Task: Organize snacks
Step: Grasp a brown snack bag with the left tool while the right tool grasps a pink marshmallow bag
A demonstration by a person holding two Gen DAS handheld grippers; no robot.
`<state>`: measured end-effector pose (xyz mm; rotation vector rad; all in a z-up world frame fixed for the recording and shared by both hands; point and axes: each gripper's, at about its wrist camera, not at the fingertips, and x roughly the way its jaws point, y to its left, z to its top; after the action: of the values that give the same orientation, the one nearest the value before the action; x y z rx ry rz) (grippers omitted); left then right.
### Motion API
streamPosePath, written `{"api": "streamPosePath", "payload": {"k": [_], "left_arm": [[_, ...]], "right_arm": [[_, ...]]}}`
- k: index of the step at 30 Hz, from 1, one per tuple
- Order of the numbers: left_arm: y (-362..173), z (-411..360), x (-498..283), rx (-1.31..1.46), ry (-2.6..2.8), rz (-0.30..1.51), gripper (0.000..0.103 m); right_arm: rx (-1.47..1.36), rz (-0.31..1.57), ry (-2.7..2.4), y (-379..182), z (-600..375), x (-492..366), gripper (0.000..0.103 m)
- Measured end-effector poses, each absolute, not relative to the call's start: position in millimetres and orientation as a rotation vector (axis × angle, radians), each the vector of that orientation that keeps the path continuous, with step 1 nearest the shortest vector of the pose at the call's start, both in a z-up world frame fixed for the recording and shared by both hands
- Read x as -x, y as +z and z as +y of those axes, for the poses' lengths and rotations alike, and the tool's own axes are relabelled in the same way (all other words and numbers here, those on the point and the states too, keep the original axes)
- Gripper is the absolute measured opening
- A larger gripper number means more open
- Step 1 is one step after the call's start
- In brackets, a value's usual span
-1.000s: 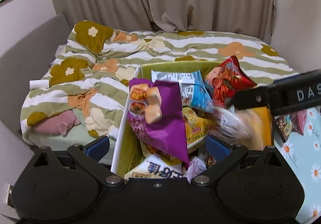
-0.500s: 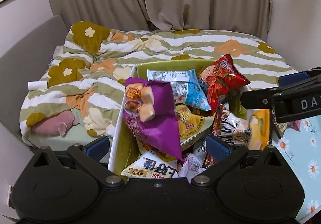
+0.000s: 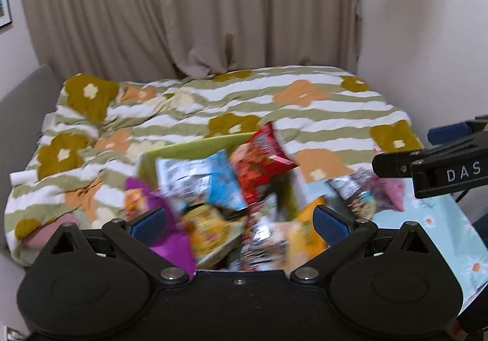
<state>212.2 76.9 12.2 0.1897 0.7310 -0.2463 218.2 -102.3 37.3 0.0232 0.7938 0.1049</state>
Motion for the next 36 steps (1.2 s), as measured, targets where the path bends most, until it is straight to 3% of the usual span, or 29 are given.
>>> {"api": "streamPosePath", "payload": {"k": [11, 20, 36], "left_arm": [[6.3, -30.4, -228.2, -0.204, -0.312, 0.727, 0.103], [-35.4, -109.9, -267.1, -0.224, -0.294, 0.826, 0.103], [-132.4, -140.3, -350.8, -0.063, -0.154, 1.017, 0.103]], "right_arm": [[-0.055, 0.788, 0.013, 21.7, -215.1, -221.7, 0.103], [-0.157, 0.861, 0.024, -17.1, -293.0, -264.3, 0.103], [-0.365, 1.06, 0.061, -118.3, -332.3, -349.0, 0.103]]}}
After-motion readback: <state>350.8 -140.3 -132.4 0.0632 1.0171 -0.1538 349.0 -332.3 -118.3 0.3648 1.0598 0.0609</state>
